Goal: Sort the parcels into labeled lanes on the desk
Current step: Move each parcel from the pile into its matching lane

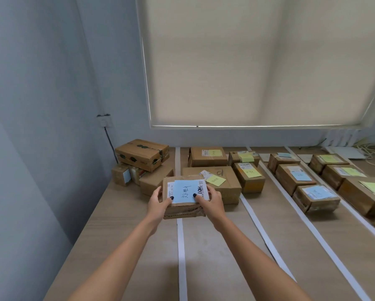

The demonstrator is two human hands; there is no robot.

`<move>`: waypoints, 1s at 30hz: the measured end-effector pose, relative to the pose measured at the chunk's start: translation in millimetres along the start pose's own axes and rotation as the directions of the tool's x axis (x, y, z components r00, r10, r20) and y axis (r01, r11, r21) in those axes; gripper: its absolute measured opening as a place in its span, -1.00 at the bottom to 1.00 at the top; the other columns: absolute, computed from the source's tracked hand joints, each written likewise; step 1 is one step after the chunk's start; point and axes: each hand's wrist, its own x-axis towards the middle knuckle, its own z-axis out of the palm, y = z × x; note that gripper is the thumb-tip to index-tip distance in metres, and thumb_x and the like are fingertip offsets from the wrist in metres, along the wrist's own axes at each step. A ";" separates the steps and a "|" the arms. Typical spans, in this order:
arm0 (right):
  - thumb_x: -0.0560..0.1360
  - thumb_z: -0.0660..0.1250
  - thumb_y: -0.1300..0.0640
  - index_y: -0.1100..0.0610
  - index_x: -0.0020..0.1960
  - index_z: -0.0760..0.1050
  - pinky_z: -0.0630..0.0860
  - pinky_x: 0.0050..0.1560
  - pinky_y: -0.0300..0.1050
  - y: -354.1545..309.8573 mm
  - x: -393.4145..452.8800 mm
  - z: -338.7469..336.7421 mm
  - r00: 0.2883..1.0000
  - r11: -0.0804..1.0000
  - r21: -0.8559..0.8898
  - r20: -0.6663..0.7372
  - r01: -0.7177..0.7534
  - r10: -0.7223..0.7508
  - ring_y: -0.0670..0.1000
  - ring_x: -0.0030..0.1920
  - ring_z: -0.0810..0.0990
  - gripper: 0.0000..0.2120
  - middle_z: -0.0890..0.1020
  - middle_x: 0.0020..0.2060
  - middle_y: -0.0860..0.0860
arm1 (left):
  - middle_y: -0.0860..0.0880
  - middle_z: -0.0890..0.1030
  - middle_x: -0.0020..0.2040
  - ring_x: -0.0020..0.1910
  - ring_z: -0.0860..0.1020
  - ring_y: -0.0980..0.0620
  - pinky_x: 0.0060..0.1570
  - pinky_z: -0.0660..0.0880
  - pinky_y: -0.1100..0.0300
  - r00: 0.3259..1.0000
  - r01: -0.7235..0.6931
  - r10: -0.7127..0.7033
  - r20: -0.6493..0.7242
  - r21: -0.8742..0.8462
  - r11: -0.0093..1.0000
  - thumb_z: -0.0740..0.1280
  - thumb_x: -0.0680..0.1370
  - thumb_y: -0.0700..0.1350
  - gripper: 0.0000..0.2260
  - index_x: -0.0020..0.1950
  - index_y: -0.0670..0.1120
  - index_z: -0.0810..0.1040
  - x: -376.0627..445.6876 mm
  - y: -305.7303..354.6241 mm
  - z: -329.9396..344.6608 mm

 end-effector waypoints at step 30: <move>0.51 0.34 0.09 -0.07 0.32 0.36 0.58 -0.24 -0.31 133.9 124.2 -269.4 0.951 0.969 -0.065 -0.221 -0.237 0.217 -0.11 0.03 0.58 -0.60 0.57 0.17 -0.05 | 0.00 0.40 0.38 0.05 0.43 0.16 -0.40 0.47 0.46 0.902 0.266 -0.260 0.345 0.032 0.964 0.30 0.55 -0.18 -0.39 0.52 0.06 0.09 76.8 -58.9 329.3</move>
